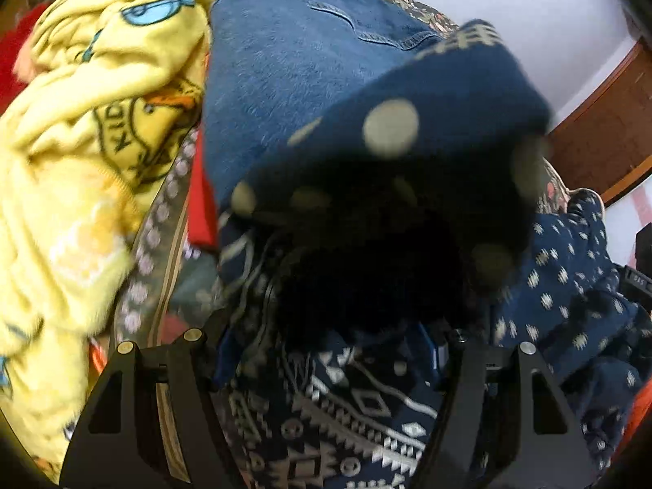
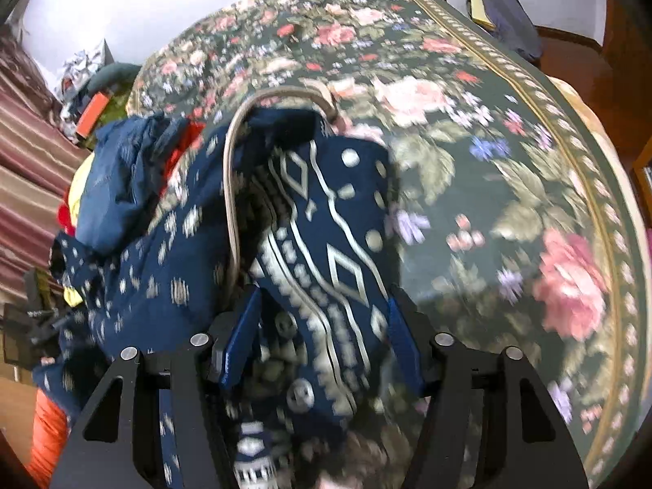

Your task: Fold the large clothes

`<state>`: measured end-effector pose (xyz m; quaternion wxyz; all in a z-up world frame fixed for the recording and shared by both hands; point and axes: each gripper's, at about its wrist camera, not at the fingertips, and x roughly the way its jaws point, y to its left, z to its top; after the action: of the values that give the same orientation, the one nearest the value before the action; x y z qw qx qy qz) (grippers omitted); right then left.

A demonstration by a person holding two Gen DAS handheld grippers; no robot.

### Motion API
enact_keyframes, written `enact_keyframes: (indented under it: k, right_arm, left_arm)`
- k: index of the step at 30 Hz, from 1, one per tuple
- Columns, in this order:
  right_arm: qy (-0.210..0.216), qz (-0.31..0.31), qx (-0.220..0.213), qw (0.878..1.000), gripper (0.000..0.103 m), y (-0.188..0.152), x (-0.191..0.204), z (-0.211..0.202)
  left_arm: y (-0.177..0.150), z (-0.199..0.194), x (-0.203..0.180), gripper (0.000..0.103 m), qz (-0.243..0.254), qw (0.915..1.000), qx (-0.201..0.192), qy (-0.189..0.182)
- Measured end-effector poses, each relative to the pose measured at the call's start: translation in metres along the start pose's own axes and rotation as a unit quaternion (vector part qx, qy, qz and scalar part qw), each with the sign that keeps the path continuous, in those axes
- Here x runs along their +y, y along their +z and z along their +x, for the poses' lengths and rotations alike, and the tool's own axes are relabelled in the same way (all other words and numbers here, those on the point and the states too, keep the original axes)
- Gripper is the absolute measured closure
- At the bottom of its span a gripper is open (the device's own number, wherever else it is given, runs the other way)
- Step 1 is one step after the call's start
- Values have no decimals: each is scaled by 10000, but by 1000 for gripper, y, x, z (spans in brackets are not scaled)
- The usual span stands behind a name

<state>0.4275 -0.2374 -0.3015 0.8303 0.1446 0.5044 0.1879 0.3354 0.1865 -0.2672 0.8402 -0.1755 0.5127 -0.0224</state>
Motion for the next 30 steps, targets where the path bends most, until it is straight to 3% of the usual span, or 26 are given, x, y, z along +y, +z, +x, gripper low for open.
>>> enact_keyframes:
  k: [4,5,7,8,10,19,23,26,29,30]
  right_arm:
    - [158,22,-97,9998,50,13,4,12]
    - [190,20,-100,9998,53,14,5,12]
    - [359,-8,-28,9993,82,15,9,15]
    - [438,13,-15,9990,86,15,11,14]
    - [346,-95,-154,9992,90,13,17,7]
    - [563,-694,-971,9913,93,11,56,-62]
    - [748,-718,-1402,9847,98,20,65,-96]
    - [623,-765,-1774,9792,100,32,63,-120]
    - [617,-726,-1802,9790,101,46,55,-127]
    - [432,-751,-1741,9809,101,50,54,-125]
  left_arm:
    - [10,1,1,37,-221,9995,-185,-87]
    - [11,1,0,51,-244,9994,-213,-112]
    - [10,0,-6,68,-225,9995,-185,-138]
    - [8,-2,-12,79,-165,9996,-225,-21]
    - [3,-9,-22,85,-49,9996,-250,122]
    - [-13,-91,-77,89,295,9963,-801,-80]
    - [2,-125,-97,90,402,9935,-1002,-359]
    - [16,-136,-108,90,574,9916,-1076,-438]
    - [34,-134,-118,90,692,9913,-1069,-346]
    - [40,-133,-118,90,725,9911,-1086,-266]
